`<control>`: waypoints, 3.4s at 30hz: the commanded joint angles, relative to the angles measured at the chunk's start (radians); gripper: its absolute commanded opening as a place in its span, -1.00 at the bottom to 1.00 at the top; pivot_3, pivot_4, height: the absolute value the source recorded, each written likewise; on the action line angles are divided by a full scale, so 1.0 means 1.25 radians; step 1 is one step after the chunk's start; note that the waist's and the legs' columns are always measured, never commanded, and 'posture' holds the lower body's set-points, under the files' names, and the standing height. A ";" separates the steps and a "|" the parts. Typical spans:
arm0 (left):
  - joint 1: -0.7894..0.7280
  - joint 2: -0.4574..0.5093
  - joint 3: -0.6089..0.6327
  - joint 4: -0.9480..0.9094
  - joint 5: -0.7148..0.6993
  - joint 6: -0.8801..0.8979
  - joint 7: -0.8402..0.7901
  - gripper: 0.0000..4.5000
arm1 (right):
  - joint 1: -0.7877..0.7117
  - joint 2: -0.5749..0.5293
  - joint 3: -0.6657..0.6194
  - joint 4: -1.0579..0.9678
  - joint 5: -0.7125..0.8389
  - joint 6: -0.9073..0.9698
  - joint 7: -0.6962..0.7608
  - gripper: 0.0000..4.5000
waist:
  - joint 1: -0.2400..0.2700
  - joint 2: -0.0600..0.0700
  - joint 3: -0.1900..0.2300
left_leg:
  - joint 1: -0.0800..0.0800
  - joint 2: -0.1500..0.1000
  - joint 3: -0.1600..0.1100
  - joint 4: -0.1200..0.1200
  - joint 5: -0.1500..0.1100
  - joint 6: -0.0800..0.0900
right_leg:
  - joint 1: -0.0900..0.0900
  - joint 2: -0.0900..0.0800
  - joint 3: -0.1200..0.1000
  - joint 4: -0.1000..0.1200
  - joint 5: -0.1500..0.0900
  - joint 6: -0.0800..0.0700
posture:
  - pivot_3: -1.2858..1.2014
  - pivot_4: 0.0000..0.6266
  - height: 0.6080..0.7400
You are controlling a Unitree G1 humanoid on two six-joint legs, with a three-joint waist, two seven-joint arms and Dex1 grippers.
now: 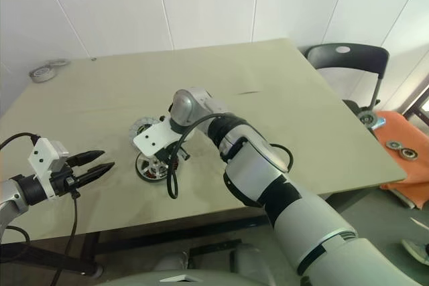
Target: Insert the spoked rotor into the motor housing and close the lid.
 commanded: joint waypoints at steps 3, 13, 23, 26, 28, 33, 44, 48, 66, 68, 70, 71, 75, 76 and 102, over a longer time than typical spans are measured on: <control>-0.019 0.005 0.004 -0.005 0.000 -0.007 0.003 0.01 | -0.018 -0.004 -0.006 -0.024 0.005 -0.016 0.020 -0.98 | 0.000 0.000 0.000 | 0.000 0.000 0.000 0.000 0.000 0.000 | 0.000 0.000 0.000 0.000 0.000 0.000 | 0.03 -1.00 1.00; -0.020 0.000 -0.004 -0.006 0.001 -0.008 0.006 0.01 | -0.026 -0.004 -0.015 -0.034 0.019 -0.024 0.054 -0.98 | 0.000 0.000 0.000 | 0.000 0.000 0.000 0.000 0.000 0.000 | 0.000 0.000 0.000 0.000 0.000 0.000 | 0.03 -1.00 1.00; -0.010 -0.007 -0.005 -0.017 0.000 -0.006 0.013 0.01 | -0.022 0.002 -0.012 -0.038 0.020 -0.026 0.053 -0.98 | 0.000 0.000 0.000 | 0.000 0.000 0.000 0.000 0.000 0.000 | 0.000 0.000 0.000 0.000 0.000 0.000 | 0.03 -1.00 1.00; -0.007 -0.009 -0.004 -0.020 -0.002 -0.006 0.015 0.01 | -0.009 0.000 -0.003 -0.039 0.012 -0.033 0.054 -0.98 | 0.001 0.000 0.000 | 0.000 0.000 0.000 0.000 0.000 0.000 | 0.000 0.000 0.000 0.000 0.000 0.000 | 0.03 -1.00 1.00; 0.000 -0.011 -0.002 -0.022 -0.002 -0.008 0.017 0.01 | 0.001 -0.006 0.011 -0.034 -0.004 -0.043 0.040 -0.98 | 0.001 0.000 0.000 | 0.000 0.000 0.000 0.000 0.000 0.000 | 0.000 0.000 0.000 0.000 0.000 0.000 | 0.03 -1.00 1.00; 0.010 -0.015 -0.001 -0.029 -0.004 -0.006 0.019 0.01 | 0.002 -0.014 0.028 -0.011 -0.031 -0.042 0.001 -0.98 | 0.001 0.000 0.000 | 0.000 0.000 0.000 0.000 0.000 0.000 | 0.000 0.000 0.000 0.000 0.000 0.000 | 0.03 -1.00 1.00; 0.004 -0.014 -0.003 -0.025 -0.004 -0.005 0.018 0.01 | 0.003 -0.018 0.036 -0.012 -0.037 -0.067 -0.024 -0.98 | 0.001 0.000 0.000 | 0.001 0.000 0.000 0.000 0.000 0.000 | 0.001 0.000 0.000 0.000 0.000 0.000 | 0.03 -1.00 1.00; 0.001 -0.014 -0.005 -0.023 -0.003 -0.007 0.017 0.01 | 0.002 -0.021 0.038 -0.010 -0.045 -0.086 -0.041 -0.98 | 0.001 0.000 0.000 | 0.001 0.000 0.000 0.000 0.000 0.000 | 0.001 0.000 0.000 0.000 0.000 0.000 | 0.03 -1.00 1.00; -0.021 -0.013 -0.016 -0.004 0.000 -0.010 0.014 0.01 | -0.020 -0.024 0.018 -0.015 -0.026 -0.050 0.002 -0.66 | 0.001 0.000 0.000 | 0.001 0.000 0.000 0.000 0.000 0.000 | 0.001 0.000 0.000 0.000 0.000 0.000 | 0.03 -1.00 1.00; -0.023 -0.013 -0.016 -0.001 0.000 -0.011 0.013 0.01 | -0.026 -0.023 0.009 -0.014 -0.017 -0.043 0.011 -0.66 | 0.001 0.000 0.000 | 0.001 0.000 0.000 0.000 0.000 0.000 | 0.001 0.000 0.000 0.000 0.000 0.000 | 0.03 -1.00 1.00; -0.024 -0.013 -0.016 -0.001 -0.001 -0.011 0.013 0.01 | -0.044 -0.017 -0.026 -0.016 0.023 -0.017 0.047 -0.66 | 0.001 -0.001 0.000 | 0.001 0.000 0.000 0.000 0.000 0.000 | 0.001 0.000 0.000 0.000 0.000 0.000 | 0.03 -1.00 1.00; -0.025 -0.013 -0.015 -0.001 -0.002 -0.011 0.013 0.01 | -0.055 -0.013 -0.049 -0.017 0.048 0.001 0.066 -0.66 | 0.001 -0.001 0.000 | 0.001 0.000 0.000 0.000 0.000 0.000 | 0.001 0.000 0.000 0.000 0.000 0.000 | 0.03 -1.00 1.00; -0.029 -0.018 -0.013 -0.003 -0.007 -0.011 0.015 0.01 | -0.080 -0.003 -0.121 -0.030 0.118 0.054 0.087 -0.66 | 0.000 0.000 0.000 | 0.001 0.000 0.000 0.000 0.000 0.000 | 0.001 0.000 0.000 0.000 0.000 0.000 | 0.03 -1.00 1.00; -0.031 -0.023 -0.014 -0.006 -0.011 -0.010 0.018 0.01 | -0.084 -0.005 -0.144 -0.036 0.138 0.067 0.080 -0.66 | 0.000 0.000 0.000 | 0.001 0.000 0.000 0.000 0.000 0.000 | 0.001 0.000 0.000 0.000 0.000 0.000 | 0.03 -1.00 1.00; 0.008 -0.070 0.037 -0.116 -0.135 0.078 0.052 0.01 | 0.175 -0.009 -0.233 -0.274 0.288 0.412 -0.032 -0.99 | 0.001 -0.003 -0.002 | 0.000 0.000 0.000 0.000 0.000 0.000 | 0.001 0.000 0.000 0.000 0.000 0.000 | 0.03 -1.00 1.00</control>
